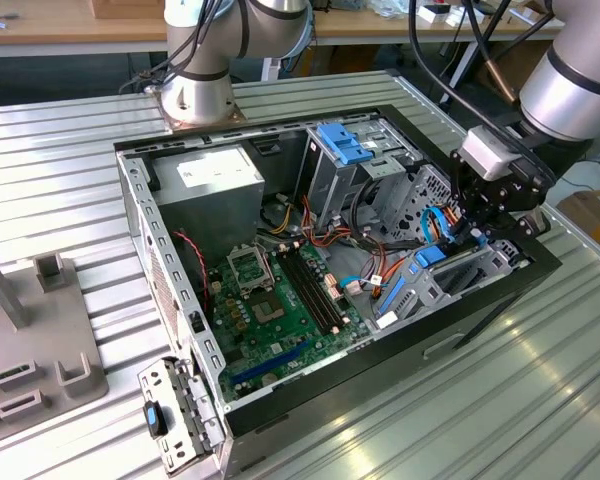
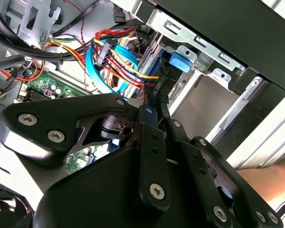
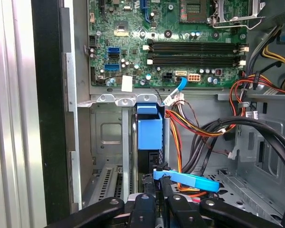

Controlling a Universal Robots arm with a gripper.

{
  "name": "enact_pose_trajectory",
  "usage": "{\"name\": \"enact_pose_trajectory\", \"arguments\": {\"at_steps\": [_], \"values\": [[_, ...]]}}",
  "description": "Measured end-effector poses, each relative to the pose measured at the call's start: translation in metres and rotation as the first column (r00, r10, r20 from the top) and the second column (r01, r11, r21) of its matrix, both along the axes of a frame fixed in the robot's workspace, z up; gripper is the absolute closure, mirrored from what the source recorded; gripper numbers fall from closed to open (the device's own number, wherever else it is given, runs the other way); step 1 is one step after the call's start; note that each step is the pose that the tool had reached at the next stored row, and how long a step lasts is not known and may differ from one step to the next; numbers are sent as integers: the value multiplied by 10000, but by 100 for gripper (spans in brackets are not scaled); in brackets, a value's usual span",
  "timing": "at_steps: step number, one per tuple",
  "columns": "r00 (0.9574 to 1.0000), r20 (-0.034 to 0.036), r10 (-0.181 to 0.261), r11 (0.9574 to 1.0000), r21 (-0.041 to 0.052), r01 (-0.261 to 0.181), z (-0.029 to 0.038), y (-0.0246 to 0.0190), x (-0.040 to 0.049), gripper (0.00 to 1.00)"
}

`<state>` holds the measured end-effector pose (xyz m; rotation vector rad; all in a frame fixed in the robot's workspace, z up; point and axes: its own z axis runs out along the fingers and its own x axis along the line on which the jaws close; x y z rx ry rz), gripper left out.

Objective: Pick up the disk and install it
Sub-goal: 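Insert the first disk wire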

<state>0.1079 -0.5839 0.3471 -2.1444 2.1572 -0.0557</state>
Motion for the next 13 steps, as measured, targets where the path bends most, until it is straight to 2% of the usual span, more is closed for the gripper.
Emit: {"name": "enact_pose_trajectory", "arguments": {"at_steps": [13], "values": [[10000,0,-10,10000,11,10,-12,8,2,84]]}}
